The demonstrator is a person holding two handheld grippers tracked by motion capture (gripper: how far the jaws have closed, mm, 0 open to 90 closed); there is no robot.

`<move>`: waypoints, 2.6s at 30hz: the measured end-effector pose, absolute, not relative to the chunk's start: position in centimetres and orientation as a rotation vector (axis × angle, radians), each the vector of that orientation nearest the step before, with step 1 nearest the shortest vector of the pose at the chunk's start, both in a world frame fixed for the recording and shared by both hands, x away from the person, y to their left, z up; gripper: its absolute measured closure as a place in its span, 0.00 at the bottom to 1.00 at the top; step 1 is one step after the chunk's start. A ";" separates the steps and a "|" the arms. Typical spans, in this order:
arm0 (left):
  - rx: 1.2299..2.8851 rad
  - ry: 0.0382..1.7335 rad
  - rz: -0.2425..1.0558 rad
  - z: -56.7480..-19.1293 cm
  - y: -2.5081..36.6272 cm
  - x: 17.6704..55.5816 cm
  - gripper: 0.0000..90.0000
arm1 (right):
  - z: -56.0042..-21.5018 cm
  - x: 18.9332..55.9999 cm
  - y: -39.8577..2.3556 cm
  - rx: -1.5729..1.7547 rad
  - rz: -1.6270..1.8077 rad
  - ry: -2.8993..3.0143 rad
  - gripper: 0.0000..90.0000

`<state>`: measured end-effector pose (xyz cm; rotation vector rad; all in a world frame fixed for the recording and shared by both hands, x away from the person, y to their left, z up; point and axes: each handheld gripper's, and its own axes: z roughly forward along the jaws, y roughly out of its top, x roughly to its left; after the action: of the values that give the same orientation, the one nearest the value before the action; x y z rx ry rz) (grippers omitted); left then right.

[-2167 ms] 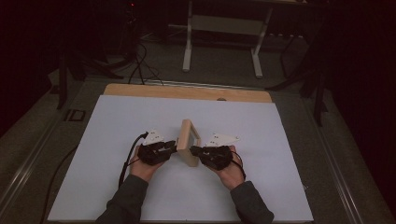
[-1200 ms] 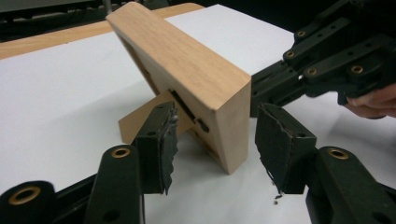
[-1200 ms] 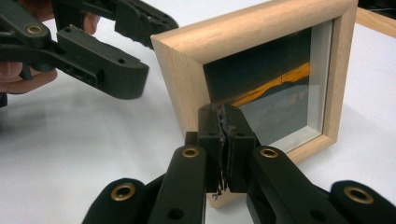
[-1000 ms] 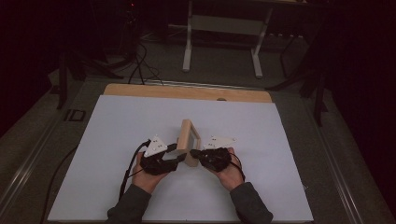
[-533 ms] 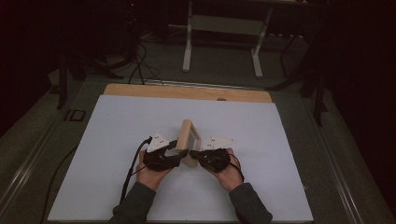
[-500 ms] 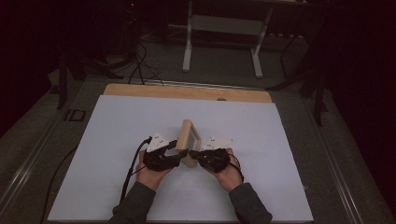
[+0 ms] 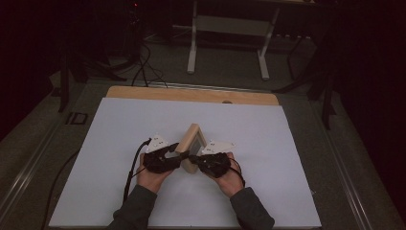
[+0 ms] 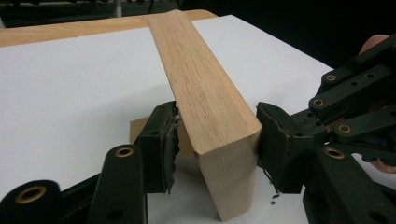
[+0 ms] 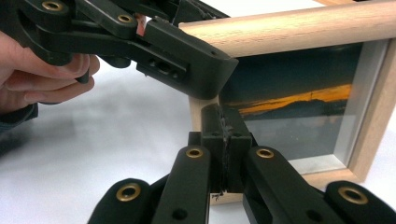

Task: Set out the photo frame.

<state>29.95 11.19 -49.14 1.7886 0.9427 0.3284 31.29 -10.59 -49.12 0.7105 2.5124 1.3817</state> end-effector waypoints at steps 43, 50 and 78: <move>1.831 0.820 0.228 -49.0 11.9 30.9 0.67 | -47.3 33.9 -15.5 0.951 1.394 2.288 0.57; 1.841 0.795 0.226 -49.0 11.8 30.8 0.68 | -46.8 34.2 -15.4 0.986 1.421 2.246 0.49; 1.862 0.736 0.263 -49.0 11.3 30.3 0.68 | -45.8 36.1 -14.0 1.063 1.443 2.160 0.62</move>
<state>30.25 11.35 -49.02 1.8623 0.7356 0.2634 36.06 -13.99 -45.84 1.0626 2.1598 1.4431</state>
